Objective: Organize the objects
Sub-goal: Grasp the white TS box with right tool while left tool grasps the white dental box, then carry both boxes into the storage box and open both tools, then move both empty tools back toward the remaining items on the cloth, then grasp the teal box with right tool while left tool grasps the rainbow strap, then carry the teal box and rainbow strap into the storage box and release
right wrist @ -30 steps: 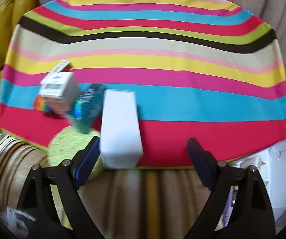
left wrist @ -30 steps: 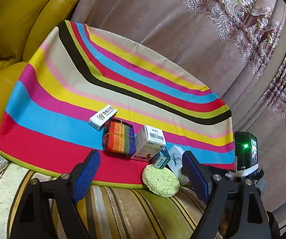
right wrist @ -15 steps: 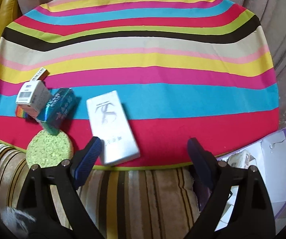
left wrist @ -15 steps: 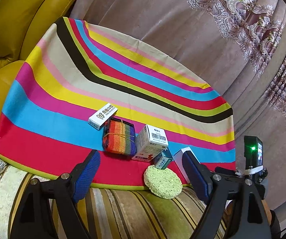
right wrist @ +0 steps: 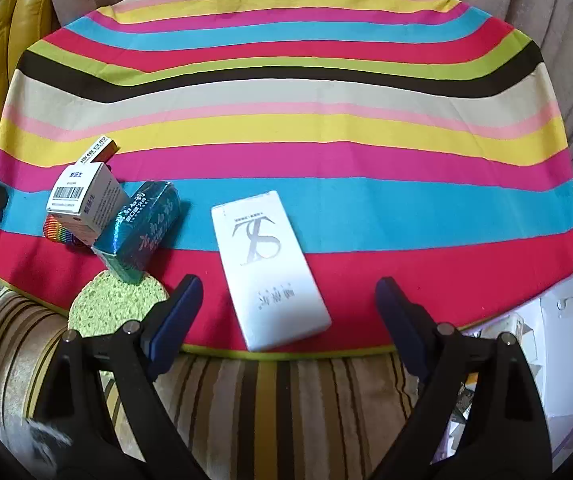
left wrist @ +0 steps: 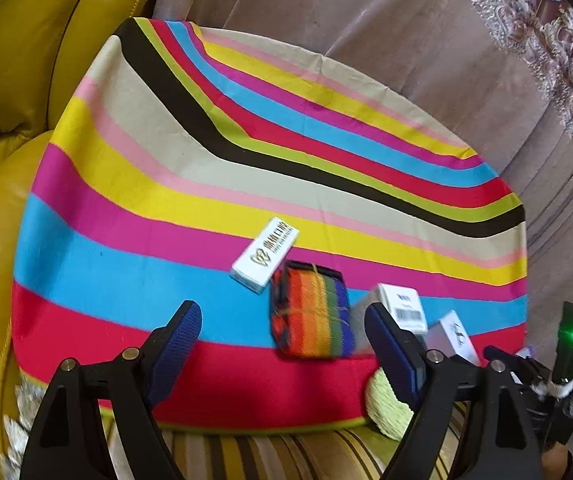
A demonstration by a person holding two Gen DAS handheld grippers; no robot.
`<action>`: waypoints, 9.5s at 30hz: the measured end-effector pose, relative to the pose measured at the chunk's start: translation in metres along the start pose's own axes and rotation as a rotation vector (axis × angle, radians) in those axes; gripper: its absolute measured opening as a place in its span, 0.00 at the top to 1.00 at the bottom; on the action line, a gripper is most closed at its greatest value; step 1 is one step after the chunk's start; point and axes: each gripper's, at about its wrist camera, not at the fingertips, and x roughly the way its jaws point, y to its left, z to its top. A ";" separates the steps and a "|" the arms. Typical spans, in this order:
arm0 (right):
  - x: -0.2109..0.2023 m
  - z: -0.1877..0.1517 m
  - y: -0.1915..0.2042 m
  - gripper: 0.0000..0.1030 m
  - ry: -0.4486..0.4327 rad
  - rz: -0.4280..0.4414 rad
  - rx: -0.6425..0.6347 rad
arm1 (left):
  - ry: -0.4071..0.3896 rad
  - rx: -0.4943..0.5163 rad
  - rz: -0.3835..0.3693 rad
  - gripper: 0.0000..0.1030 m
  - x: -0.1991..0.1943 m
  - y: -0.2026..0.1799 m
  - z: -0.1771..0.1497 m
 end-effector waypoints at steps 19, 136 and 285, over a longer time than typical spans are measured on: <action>0.013 -0.002 -0.006 0.27 0.010 0.020 0.026 | 0.221 0.214 0.113 0.47 0.109 -0.010 0.059; -0.093 -0.086 -0.074 0.29 -0.078 0.020 0.197 | 0.132 0.011 -0.339 0.43 -0.037 -0.107 -0.085; -0.072 -0.071 -0.113 0.64 -0.098 0.053 0.284 | 0.007 0.339 -0.123 0.39 -0.014 -0.215 -0.081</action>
